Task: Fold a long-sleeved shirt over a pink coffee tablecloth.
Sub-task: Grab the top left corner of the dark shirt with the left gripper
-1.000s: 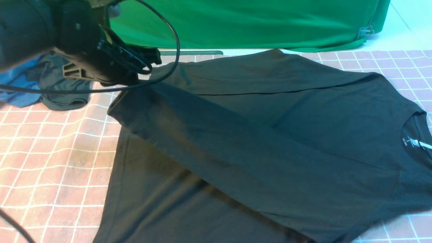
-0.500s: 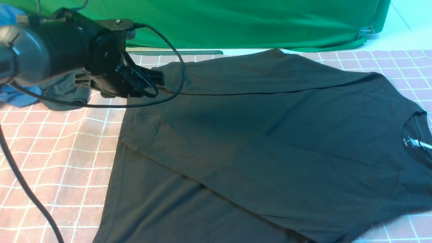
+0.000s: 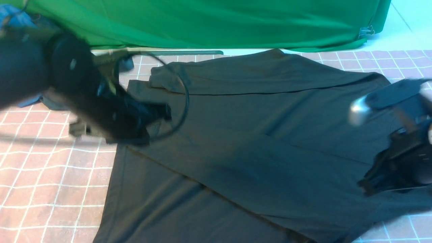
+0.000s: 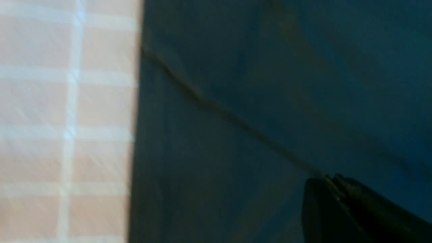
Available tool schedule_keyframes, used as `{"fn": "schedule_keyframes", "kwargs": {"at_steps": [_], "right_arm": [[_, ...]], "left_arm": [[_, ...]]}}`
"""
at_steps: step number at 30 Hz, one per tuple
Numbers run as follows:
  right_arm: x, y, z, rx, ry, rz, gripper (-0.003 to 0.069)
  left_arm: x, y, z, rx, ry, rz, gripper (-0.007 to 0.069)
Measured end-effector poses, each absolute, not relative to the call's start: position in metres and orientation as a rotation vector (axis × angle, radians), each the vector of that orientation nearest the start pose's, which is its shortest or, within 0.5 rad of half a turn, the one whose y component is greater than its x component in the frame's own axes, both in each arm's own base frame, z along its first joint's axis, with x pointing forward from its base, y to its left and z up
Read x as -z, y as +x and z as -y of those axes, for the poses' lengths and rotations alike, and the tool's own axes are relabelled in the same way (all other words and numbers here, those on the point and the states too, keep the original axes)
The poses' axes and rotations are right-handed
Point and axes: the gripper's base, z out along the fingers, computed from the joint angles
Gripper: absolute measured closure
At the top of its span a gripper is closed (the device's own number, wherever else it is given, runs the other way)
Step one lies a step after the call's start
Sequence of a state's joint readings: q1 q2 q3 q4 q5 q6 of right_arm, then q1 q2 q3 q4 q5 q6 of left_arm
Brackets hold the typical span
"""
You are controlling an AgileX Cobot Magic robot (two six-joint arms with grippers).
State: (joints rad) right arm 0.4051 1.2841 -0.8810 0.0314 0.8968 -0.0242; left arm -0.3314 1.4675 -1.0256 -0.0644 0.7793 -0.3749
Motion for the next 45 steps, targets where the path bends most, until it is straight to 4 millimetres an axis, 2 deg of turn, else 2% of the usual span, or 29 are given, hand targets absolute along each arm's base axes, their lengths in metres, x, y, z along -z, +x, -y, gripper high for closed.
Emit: {"fn": "schedule_keyframes", "kwargs": {"at_steps": [3, 8, 11, 14, 21, 27, 33, 38, 41, 45], "right_arm": [[-0.231, 0.236, -0.103, -0.115, -0.593, -2.796, 0.0622], [-0.197, 0.249, -0.109, -0.088, -0.615, -2.892, 0.0624], [-0.184, 0.252, -0.11, -0.076, -0.625, -2.937, 0.0624], [-0.178, 0.252, -0.11, -0.069, -0.629, -2.958, 0.0624], [-0.155, 0.229, -0.098, -0.005, -0.656, -3.056, 0.0623], [-0.16, 0.219, -0.093, 0.004, -0.626, -3.06, 0.0623], [-0.186, 0.211, -0.089, -0.011, -0.614, -2.986, 0.0623], [-0.192, 0.21, -0.087, -0.02, -0.546, -2.97, 0.0618], [-0.192, 0.215, -0.075, -0.02, -0.448, -2.981, 0.0577], [-0.192, 0.224, -0.044, -0.003, -0.289, -2.997, 0.0456]], "left_arm": [[-0.254, 0.227, 0.11, 0.407, -0.067, -2.739, 0.0612], [-0.244, 0.19, 0.111, 0.499, -0.069, -2.751, 0.0612], [-0.241, 0.18, 0.108, 0.513, -0.077, -2.745, 0.0612], [-0.241, 0.18, 0.107, 0.521, -0.082, -2.725, 0.0611], [-0.243, 0.183, 0.108, 0.537, -0.092, -2.681, 0.0611], [-0.245, 0.186, 0.109, 0.548, -0.096, -2.648, 0.0611], [-0.245, 0.186, 0.109, 0.551, -0.098, -2.639, 0.0611], [-0.245, 0.186, 0.11, 0.579, -0.125, -2.643, 0.0611], [-0.246, 0.184, 0.115, 0.629, -0.116, -2.648, 0.0611], [-0.242, 0.176, 0.133, 0.706, -0.039, -2.69, 0.0611]]}}
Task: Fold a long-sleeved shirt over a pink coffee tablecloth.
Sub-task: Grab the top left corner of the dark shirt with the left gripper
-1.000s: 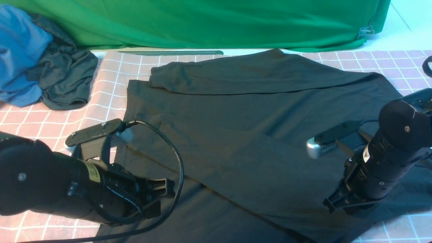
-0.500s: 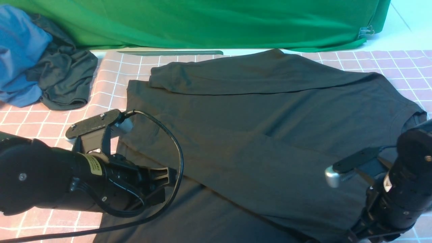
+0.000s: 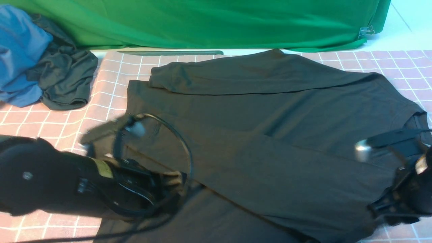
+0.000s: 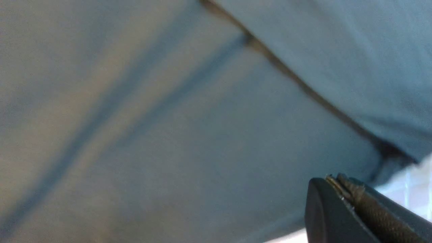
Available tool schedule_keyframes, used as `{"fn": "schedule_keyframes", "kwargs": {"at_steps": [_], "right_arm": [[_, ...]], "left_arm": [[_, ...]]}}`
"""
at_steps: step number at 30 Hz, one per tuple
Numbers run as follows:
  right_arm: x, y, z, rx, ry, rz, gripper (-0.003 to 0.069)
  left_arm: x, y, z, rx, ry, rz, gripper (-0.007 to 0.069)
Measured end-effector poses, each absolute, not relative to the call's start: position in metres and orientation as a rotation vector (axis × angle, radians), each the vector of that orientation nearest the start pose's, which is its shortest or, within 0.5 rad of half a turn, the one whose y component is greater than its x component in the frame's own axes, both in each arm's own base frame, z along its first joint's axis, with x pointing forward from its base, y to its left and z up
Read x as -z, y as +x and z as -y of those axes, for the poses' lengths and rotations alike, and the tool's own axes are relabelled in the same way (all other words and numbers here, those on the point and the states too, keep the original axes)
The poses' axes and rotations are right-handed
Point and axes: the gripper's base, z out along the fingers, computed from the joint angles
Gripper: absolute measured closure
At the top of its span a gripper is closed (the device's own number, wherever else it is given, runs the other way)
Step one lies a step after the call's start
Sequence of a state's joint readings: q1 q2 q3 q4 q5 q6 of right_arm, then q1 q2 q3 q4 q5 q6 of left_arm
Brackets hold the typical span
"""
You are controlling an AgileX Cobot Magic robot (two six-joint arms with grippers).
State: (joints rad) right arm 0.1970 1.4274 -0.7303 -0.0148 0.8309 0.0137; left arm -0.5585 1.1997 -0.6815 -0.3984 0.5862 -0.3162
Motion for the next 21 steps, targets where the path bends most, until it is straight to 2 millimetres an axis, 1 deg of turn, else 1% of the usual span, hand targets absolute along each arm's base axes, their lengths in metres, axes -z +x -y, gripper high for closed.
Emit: {"fn": "schedule_keyframes", "kwargs": {"at_steps": [3, 4, 6, 9, 10, 12, 13, 14, 15, 16, 18, 21], "right_arm": [[-0.192, 0.225, -0.032, 0.003, -0.255, -3.005, 0.042], [-0.192, 0.225, -0.027, -0.008, -0.23, -3.014, 0.0409], [-0.192, 0.225, -0.024, -0.006, -0.223, -3.018, 0.0403], [-0.192, 0.225, -0.025, -0.034, -0.217, -3.02, 0.04], [-0.192, 0.225, -0.025, -0.041, -0.213, -3.02, 0.0399], [-0.192, 0.225, -0.026, -0.046, -0.21, -3.02, 0.04], [-0.192, 0.225, -0.026, -0.046, -0.21, -3.02, 0.04], [-0.192, 0.225, -0.026, -0.046, -0.212, -3.02, 0.04], [-0.192, 0.225, -0.026, -0.046, -0.212, -3.02, 0.04], [-0.192, 0.225, -0.026, -0.047, -0.212, -3.02, 0.04], [-0.192, 0.225, -0.026, -0.047, -0.212, -3.02, 0.04], [-0.192, 0.225, -0.026, -0.047, -0.212, -3.02, 0.04]], "left_arm": [[-0.232, 0.169, 0.152, 0.716, 0.066, -2.741, 0.0611], [-0.224, 0.165, 0.168, 0.709, 0.14, -2.787, 0.0611], [-0.217, 0.164, 0.187, 0.704, 0.181, -2.833, 0.0611], [-0.215, 0.168, 0.225, 0.706, 0.281, -2.863, 0.0611], [-0.218, 0.17, 0.24, 0.714, 0.328, -2.854, 0.061], [-0.217, 0.174, 0.262, 0.697, 0.416, -2.841, 0.0608], [-0.217, 0.174, 0.265, 0.696, 0.431, -2.838, 0.0606], [-0.217, 0.178, 0.28, 0.686, 0.486, -2.814, 0.0594], [-0.217, 0.179, 0.284, 0.683, 0.501, -2.808, 0.0587], [-0.217, 0.182, 0.3, 0.675, 0.558, -2.78, 0.055], [-0.211, 0.186, 0.312, 0.651, 0.597, -2.776, 0.0498], [-0.201, 0.191, 0.322, 0.632, 0.61, -2.787, 0.0399]]}}
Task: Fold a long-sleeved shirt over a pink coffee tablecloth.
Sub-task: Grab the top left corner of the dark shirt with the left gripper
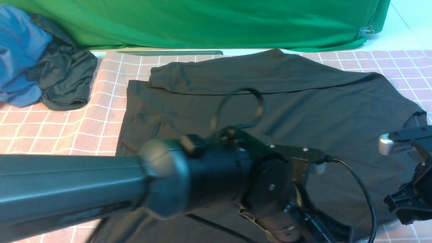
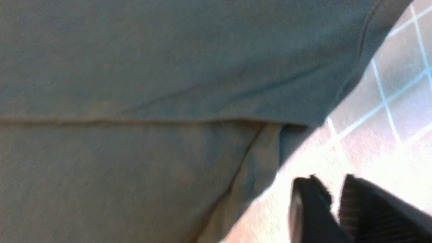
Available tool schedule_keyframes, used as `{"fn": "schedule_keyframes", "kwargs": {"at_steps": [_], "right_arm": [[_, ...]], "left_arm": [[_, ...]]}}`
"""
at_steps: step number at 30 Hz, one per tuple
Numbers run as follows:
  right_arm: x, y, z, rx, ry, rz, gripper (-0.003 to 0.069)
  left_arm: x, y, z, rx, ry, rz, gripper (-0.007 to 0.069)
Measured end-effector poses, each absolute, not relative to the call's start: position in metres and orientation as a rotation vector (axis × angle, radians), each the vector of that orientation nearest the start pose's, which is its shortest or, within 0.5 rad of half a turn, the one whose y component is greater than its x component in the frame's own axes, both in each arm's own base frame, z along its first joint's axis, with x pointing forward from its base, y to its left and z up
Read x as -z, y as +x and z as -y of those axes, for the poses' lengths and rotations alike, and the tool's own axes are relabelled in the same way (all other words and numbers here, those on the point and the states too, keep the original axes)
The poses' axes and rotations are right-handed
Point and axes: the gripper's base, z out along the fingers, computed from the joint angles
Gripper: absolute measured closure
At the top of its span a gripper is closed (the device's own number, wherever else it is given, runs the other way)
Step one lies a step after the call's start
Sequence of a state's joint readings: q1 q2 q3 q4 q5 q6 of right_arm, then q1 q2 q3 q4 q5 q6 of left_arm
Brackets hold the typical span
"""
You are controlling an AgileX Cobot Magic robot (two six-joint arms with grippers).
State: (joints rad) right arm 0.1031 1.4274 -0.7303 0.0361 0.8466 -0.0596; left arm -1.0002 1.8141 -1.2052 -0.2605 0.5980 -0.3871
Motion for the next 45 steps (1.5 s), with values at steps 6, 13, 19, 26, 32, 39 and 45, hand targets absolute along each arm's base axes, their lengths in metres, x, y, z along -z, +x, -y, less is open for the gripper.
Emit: {"fn": "schedule_keyframes", "kwargs": {"at_steps": [6, 13, 19, 26, 32, 39, 45], "right_arm": [[-0.192, 0.226, -0.026, -0.047, -0.211, -3.007, 0.04], [-0.192, 0.228, -0.026, -0.047, -0.209, -2.986, 0.0375], [-0.197, 0.231, -0.026, -0.047, -0.209, -2.978, 0.0369], [-0.217, 0.244, -0.028, -0.05, -0.208, -2.923, 0.0368], [-0.229, 0.249, -0.028, -0.052, -0.208, -2.889, 0.0368], [-0.229, 0.249, -0.028, -0.052, -0.209, -2.898, 0.0368], [-0.229, 0.248, -0.028, -0.052, -0.208, -2.9, 0.0368]], "left_arm": [[-0.179, 0.195, 0.329, 0.58, 0.629, -2.827, 0.0186], [-0.169, 0.199, 0.335, 0.619, 0.67, -2.774, 0.0127], [-0.162, 0.202, 0.339, 0.612, 0.772, -2.718, 0.0199], [-0.159, 0.203, 0.343, 0.641, 0.87, -2.646, 0.0408], [-0.161, 0.2, 0.343, 0.657, 0.914, -2.643, 0.0596], [-0.17, 0.194, 0.344, 0.756, 0.888, -2.683, 0.0597], [-0.173, 0.19, 0.345, 0.798, 0.887, -2.706, 0.0596]]}}
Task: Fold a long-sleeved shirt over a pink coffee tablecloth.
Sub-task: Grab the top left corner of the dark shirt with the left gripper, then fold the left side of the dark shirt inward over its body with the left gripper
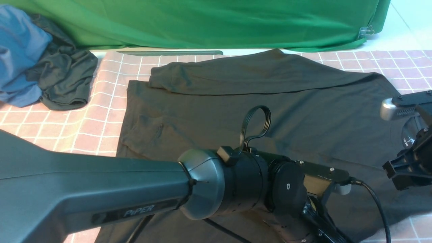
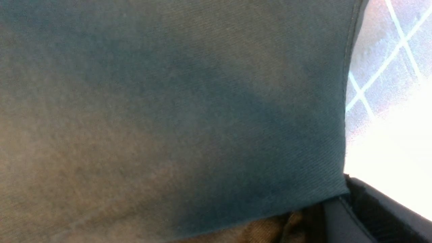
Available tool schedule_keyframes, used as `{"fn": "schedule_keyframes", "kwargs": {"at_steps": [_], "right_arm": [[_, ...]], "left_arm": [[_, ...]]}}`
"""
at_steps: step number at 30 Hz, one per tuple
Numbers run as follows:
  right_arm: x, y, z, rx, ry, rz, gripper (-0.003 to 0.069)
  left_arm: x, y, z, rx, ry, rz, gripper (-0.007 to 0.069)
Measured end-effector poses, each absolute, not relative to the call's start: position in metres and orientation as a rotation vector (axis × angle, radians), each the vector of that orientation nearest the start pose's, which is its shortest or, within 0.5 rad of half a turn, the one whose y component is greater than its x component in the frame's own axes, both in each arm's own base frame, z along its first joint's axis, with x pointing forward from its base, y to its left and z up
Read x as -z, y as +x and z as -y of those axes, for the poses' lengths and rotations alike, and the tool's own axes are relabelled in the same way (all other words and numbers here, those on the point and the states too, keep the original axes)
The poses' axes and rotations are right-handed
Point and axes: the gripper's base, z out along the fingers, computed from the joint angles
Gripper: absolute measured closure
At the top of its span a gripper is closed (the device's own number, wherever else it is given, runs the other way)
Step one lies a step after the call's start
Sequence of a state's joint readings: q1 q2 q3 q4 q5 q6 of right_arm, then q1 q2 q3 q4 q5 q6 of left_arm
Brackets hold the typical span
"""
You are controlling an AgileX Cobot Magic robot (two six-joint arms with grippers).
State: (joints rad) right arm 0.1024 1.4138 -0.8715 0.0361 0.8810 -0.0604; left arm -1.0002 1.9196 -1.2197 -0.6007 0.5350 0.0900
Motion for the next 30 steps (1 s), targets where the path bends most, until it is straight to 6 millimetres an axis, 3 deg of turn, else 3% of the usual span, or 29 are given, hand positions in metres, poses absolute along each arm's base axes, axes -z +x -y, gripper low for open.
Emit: {"fn": "schedule_keyframes", "kwargs": {"at_steps": [13, 16, 21, 23, 25, 28, 30], "right_arm": [[-0.229, 0.248, -0.028, -0.052, -0.205, -2.9, 0.0368], [-0.229, 0.248, -0.028, -0.052, -0.204, -2.9, 0.0368], [-0.229, 0.248, -0.028, -0.052, -0.204, -2.9, 0.0368], [-0.229, 0.248, -0.028, -0.052, -0.204, -2.9, 0.0368], [-0.229, 0.248, -0.028, -0.052, -0.204, -2.9, 0.0368], [-0.229, 0.248, -0.028, -0.051, -0.205, -2.9, 0.0368], [-0.229, 0.248, -0.028, -0.051, -0.205, -2.9, 0.0368]], "left_arm": [[-0.174, 0.186, 0.345, 0.843, 0.861, -2.756, 0.0587], [-0.174, 0.184, 0.345, 0.855, 0.854, -2.772, 0.0536], [-0.183, 0.18, 0.34, 0.877, 0.864, -2.812, 0.0374], [-0.197, 0.186, 0.332, 0.849, 0.819, -2.828, 0.0355], [-0.217, 0.205, 0.314, 0.761, 0.709, -2.819, 0.0368], [-0.249, 0.24, 0.274, 0.623, 0.46, -2.788, 0.0453], [-0.27, 0.276, 0.228, 0.558, 0.208, -2.749, 0.0557]]}}
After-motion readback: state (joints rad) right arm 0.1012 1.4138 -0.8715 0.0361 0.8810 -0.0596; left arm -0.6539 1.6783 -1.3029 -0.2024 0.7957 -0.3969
